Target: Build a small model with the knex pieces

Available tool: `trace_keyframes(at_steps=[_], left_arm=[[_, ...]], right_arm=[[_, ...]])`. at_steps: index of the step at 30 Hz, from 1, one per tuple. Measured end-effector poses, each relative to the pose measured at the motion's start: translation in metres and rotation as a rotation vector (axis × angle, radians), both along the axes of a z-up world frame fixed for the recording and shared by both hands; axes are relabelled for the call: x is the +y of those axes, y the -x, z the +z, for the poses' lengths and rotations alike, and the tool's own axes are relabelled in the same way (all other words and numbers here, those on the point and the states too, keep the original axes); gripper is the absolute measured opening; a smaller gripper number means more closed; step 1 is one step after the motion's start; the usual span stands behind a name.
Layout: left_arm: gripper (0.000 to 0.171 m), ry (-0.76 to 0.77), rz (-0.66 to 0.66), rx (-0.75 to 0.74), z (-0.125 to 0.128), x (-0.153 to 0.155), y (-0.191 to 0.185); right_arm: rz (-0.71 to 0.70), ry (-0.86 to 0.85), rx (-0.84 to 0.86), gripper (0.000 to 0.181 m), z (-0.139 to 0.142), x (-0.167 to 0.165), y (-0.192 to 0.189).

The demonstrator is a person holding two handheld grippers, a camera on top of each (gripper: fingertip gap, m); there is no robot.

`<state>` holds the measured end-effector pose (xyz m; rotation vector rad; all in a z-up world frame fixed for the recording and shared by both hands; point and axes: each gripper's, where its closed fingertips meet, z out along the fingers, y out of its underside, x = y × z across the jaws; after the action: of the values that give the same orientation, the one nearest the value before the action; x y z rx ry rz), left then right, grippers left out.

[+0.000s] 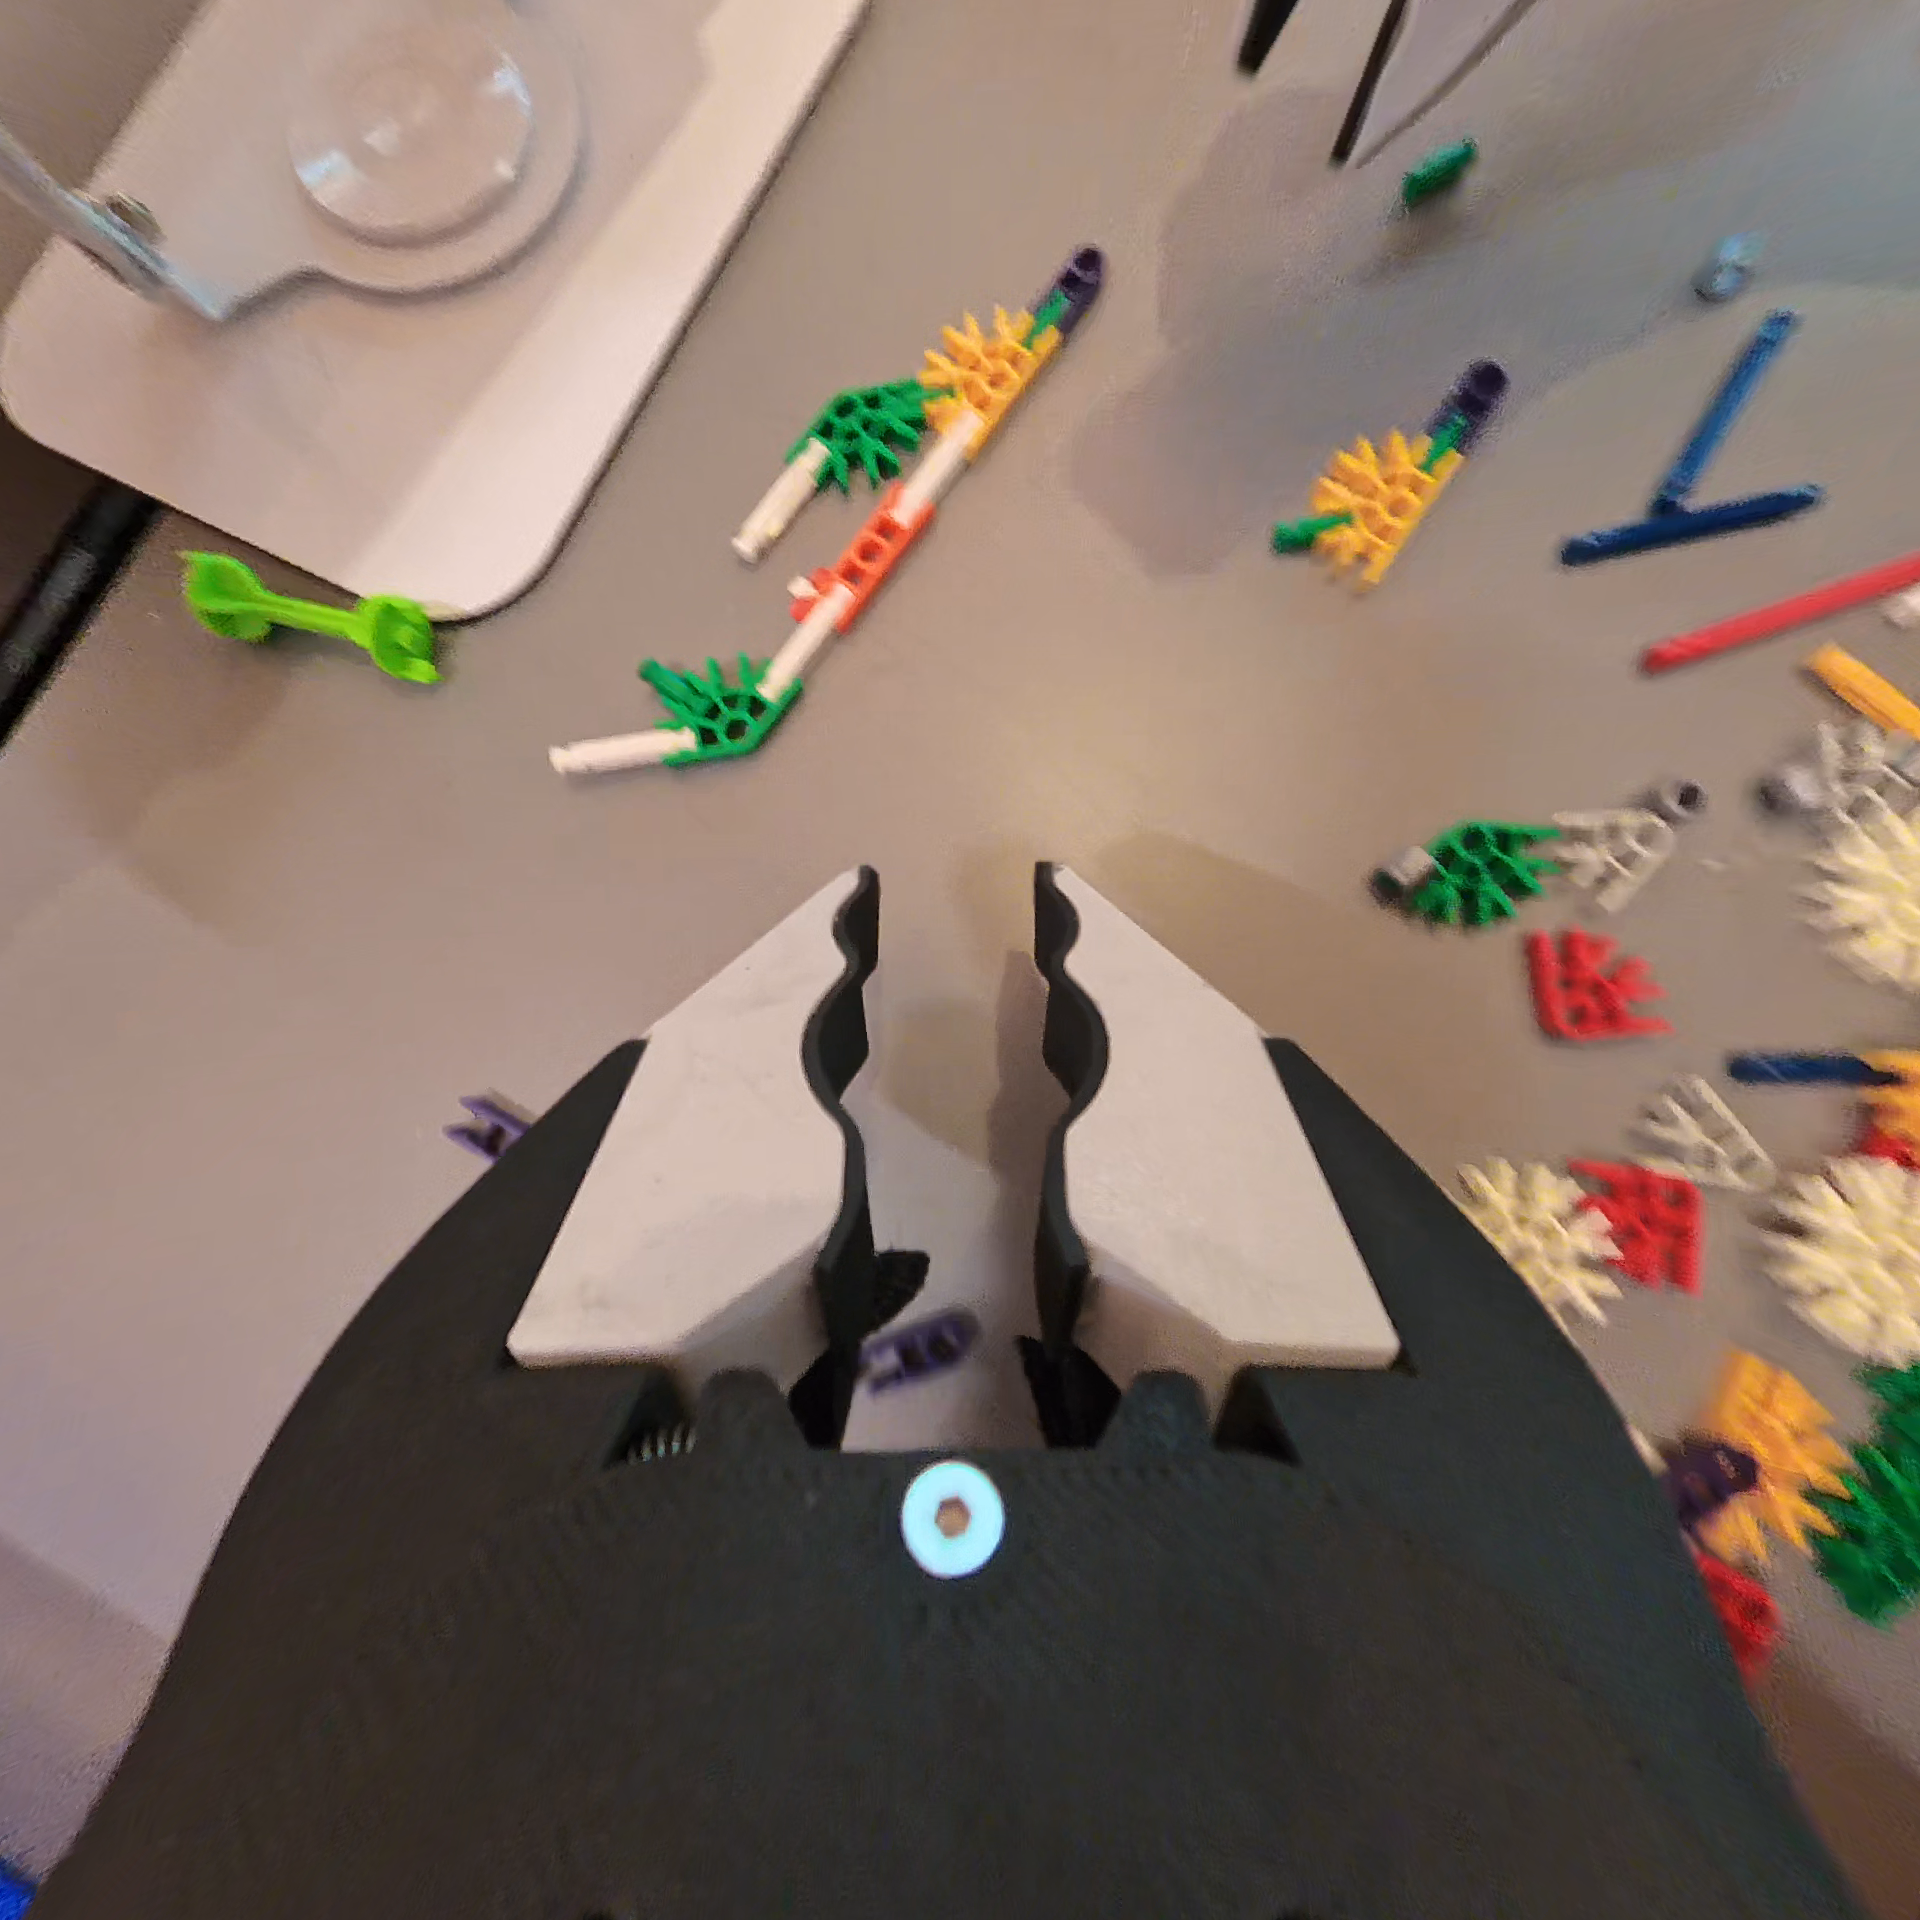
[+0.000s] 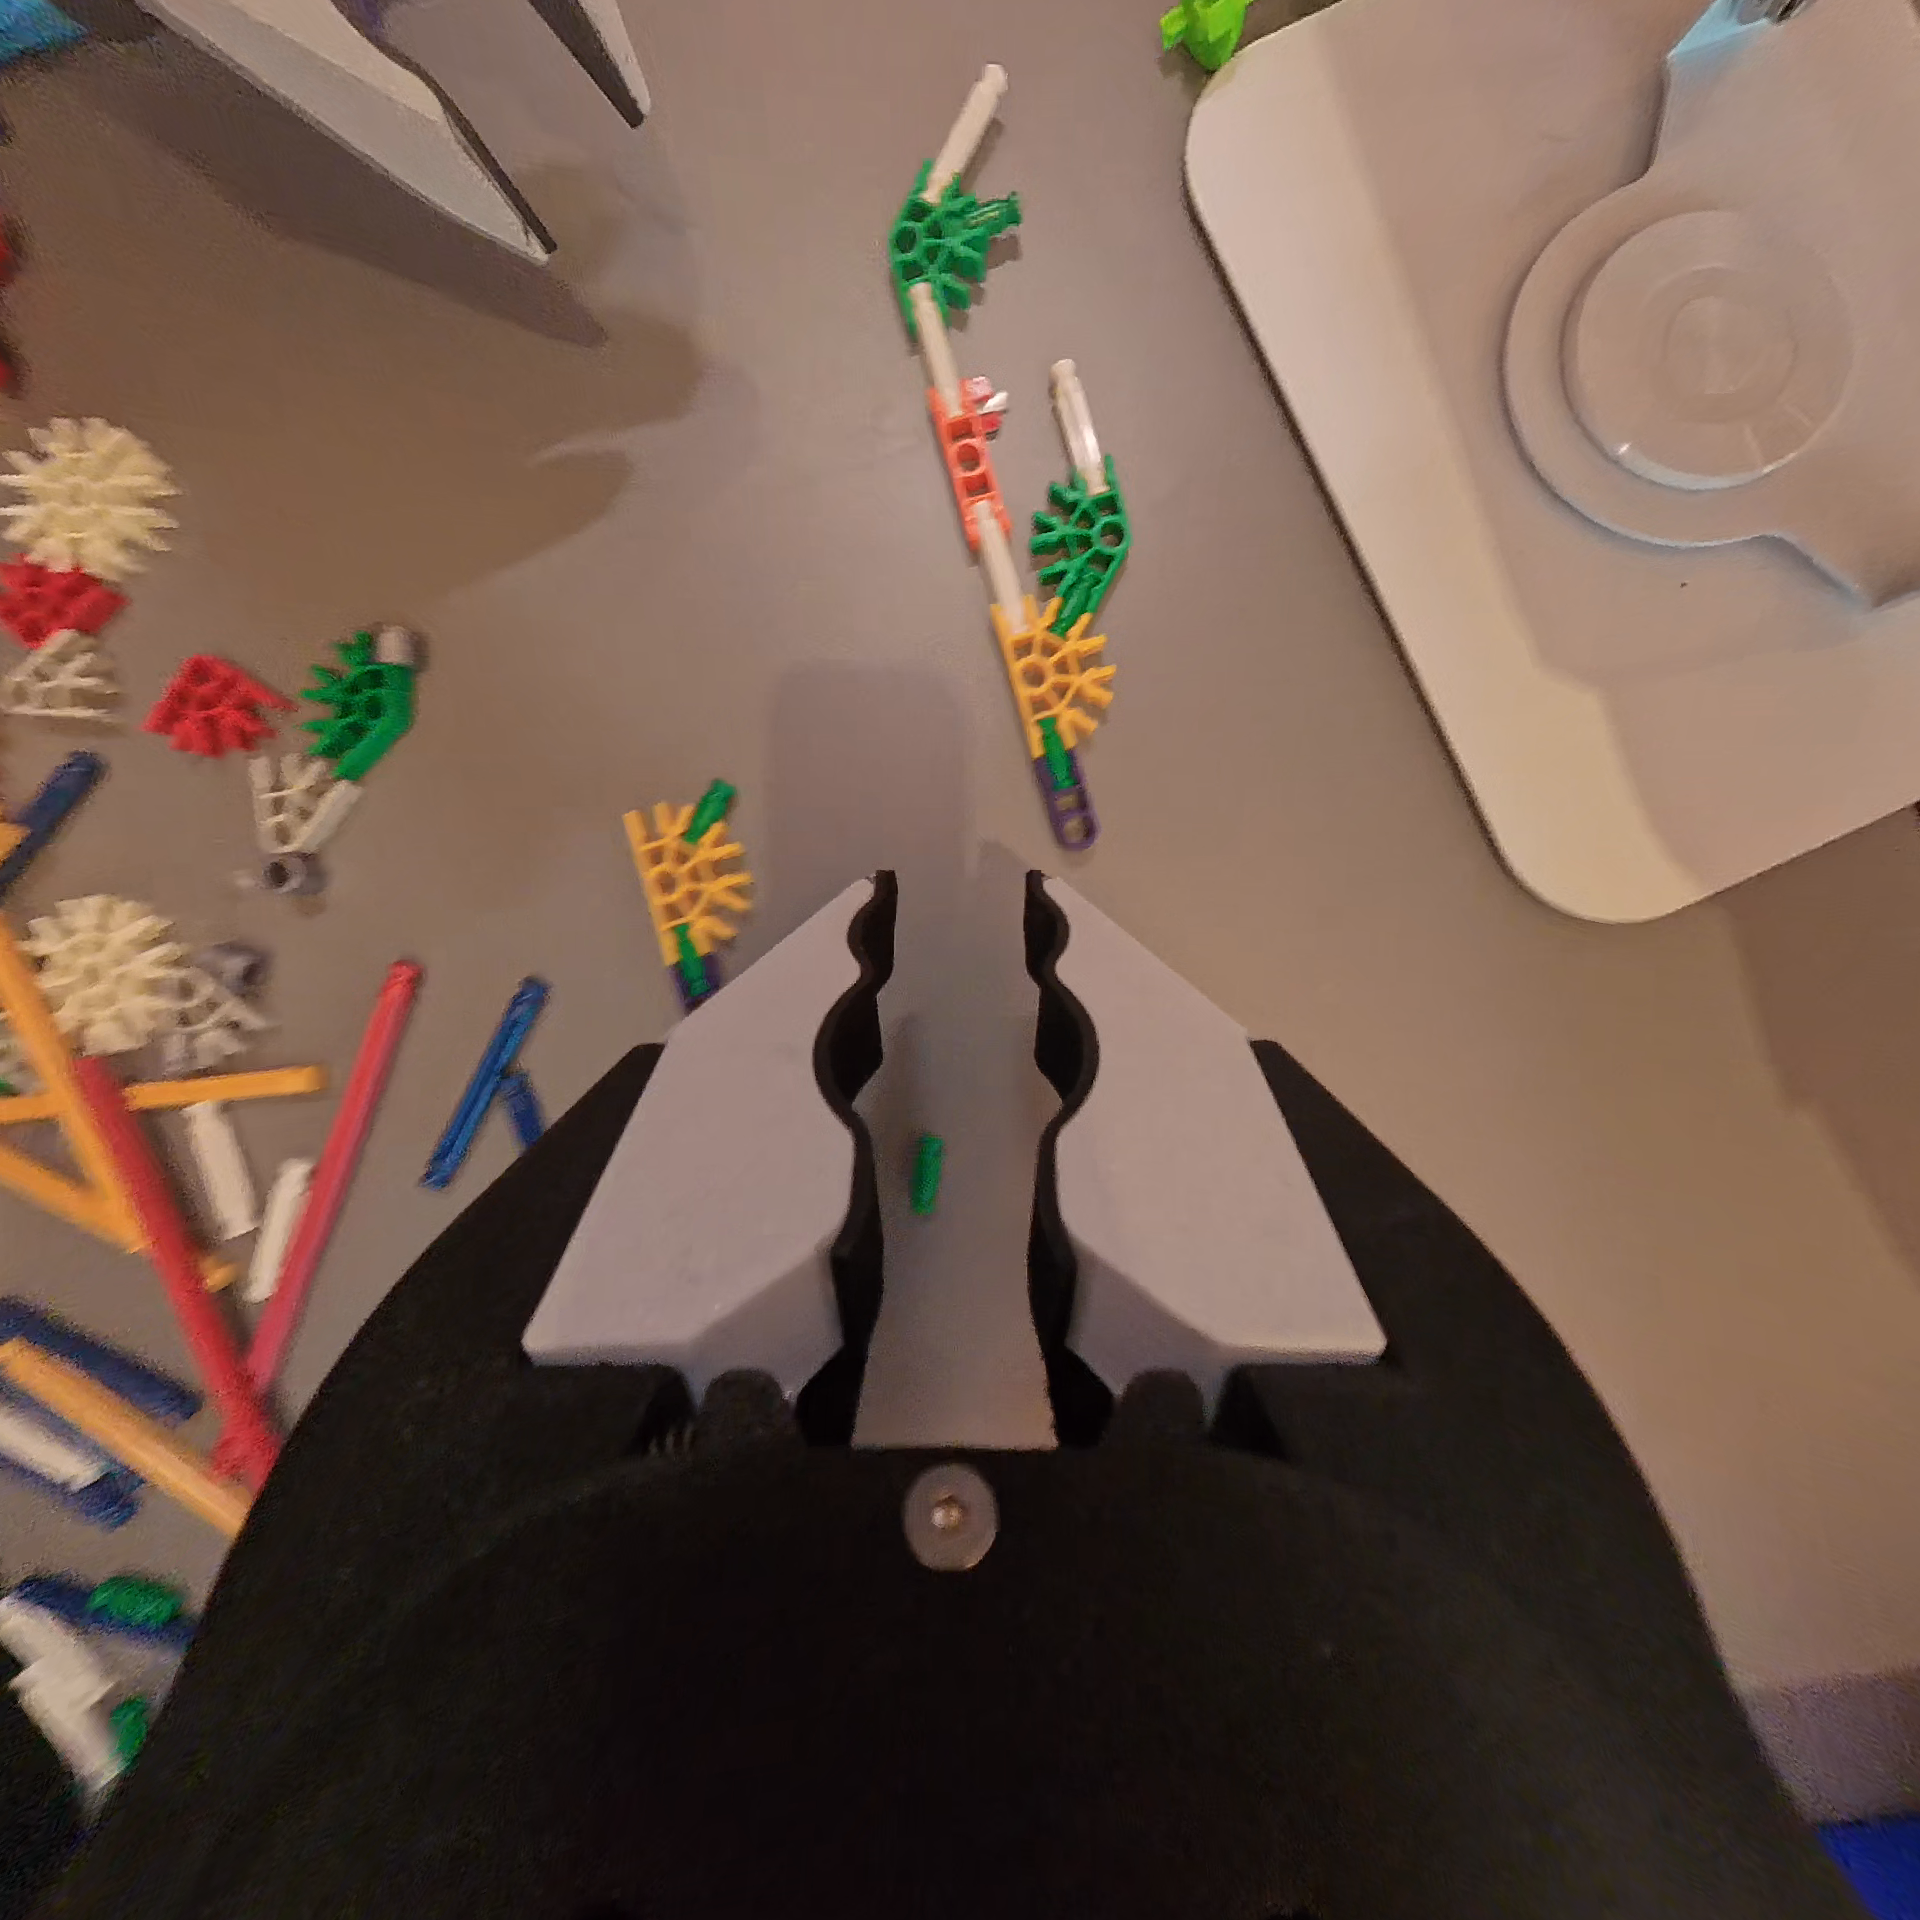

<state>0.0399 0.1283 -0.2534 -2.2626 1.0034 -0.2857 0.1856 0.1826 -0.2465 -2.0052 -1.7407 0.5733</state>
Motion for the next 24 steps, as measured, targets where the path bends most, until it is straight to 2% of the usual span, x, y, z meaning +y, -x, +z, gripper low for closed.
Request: trace_keyframes(at_steps=[5,11,15,24], left_arm=[[0.027,0.075,-0.089,0.028,-0.001,-0.049,-0.001],[0.027,0.163,-0.183,-0.008,-0.005,-0.100,-0.016],[0.031,0.224,-0.234,0.021,-0.010,-0.127,-0.016],[0.037,0.231,-0.211,-0.018,-0.011,-0.142,-0.013]], right_arm=[[0.041,0.074,0.006,0.021,0.010,-0.059,-0.022],[0.024,0.125,0.037,0.022,0.009,-0.114,-0.023],[-0.014,0.154,0.049,0.023,0.003,-0.134,-0.029],[-0.083,0.169,0.079,0.026,0.001,-0.155,-0.036]])
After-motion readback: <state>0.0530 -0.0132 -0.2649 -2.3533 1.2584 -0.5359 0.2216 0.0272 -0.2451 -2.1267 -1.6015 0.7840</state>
